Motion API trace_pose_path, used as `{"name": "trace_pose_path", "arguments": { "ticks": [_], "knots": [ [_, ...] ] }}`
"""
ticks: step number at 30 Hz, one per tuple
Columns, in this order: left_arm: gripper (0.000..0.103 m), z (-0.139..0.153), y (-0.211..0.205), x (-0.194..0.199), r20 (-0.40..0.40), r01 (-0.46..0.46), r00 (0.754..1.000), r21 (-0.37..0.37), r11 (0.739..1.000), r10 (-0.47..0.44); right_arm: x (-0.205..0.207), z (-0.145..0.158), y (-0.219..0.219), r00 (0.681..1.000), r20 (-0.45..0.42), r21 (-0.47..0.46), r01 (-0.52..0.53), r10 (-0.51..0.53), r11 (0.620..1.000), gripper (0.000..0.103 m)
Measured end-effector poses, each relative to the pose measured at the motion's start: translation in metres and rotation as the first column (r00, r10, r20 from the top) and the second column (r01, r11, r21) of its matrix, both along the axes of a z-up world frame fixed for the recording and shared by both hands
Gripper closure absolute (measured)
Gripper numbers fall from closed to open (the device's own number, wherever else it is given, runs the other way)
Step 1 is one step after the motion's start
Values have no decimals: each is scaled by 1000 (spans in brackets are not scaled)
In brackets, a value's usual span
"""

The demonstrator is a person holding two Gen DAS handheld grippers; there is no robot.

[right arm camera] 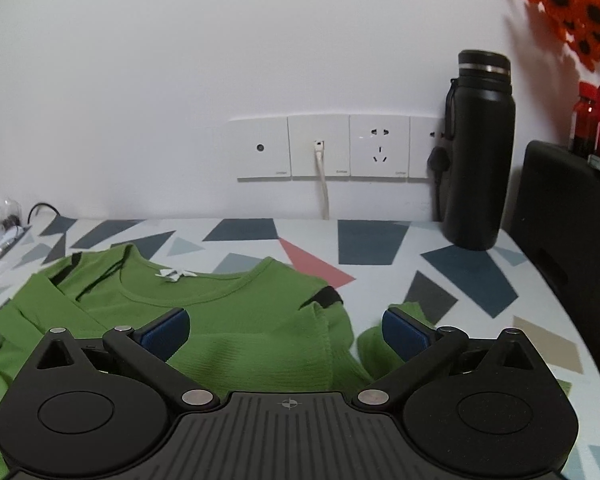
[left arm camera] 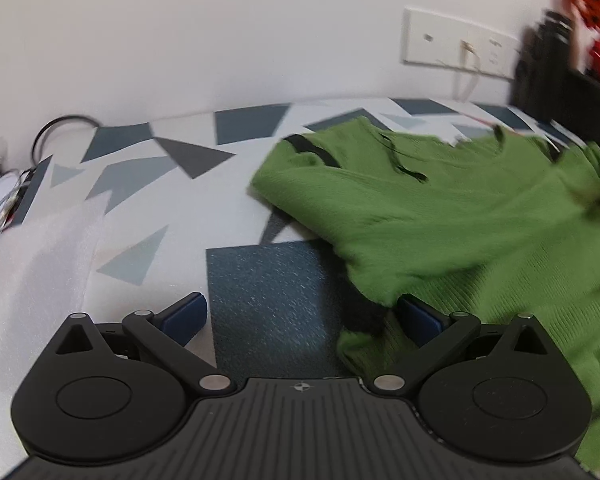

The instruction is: Fold clothes

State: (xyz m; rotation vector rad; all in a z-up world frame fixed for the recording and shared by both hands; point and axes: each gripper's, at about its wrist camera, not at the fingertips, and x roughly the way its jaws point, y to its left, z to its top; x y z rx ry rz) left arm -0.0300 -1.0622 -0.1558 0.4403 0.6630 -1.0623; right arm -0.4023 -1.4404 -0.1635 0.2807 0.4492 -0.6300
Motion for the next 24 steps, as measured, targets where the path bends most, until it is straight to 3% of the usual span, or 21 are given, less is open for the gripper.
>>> {"name": "trace_pose_path", "arguments": {
  "ticks": [4, 7, 9, 10, 11, 14, 19, 21, 22, 24],
  "knots": [
    [1, 30, 17, 2, -8, 64, 998, -98, 993, -65, 0, -1, -11, 1000, 20, 34, 1, -1, 999, 1],
    [5, 47, 9, 25, -48, 8, 999, -169, 986, -17, 2, -2, -19, 1000, 27, 53, 7, -9, 999, 1],
    [28, 46, -6, 47, -117, -56, 993, -176, 983, 35, 3, -4, -24, 999, 36, 64, 20, -22, 998, 1],
    [50, 46, -14, 58, -151, -88, 987, -178, 980, 61, 3, -4, -26, 999, 40, 70, 26, -29, 997, 1],
    [61, 40, -22, 67, -197, -110, 977, -167, 980, 76, 3, -5, -28, 998, 44, 77, 33, -36, 996, 1],
    [62, 21, -46, 85, -292, -135, 952, -133, 982, 92, 3, -8, -32, 999, 30, 81, 37, -39, 996, 1],
    [62, 14, -56, 78, -249, -88, 967, -144, 986, 50, 4, -12, -39, 999, 6, 83, 47, -48, 995, 1],
    [73, 15, -60, 73, -212, -63, 977, -138, 988, 33, 5, -12, -44, 998, 10, 93, 57, -59, 994, 1],
    [89, 16, -62, 70, -191, -51, 981, -129, 990, 26, 6, -12, -46, 998, 15, 99, 60, -62, 993, 1],
    [93, 19, -60, 64, -142, -28, 990, -133, 991, 9, 8, -12, -48, 998, 16, 108, 57, -59, 993, 1]
  ]
}}
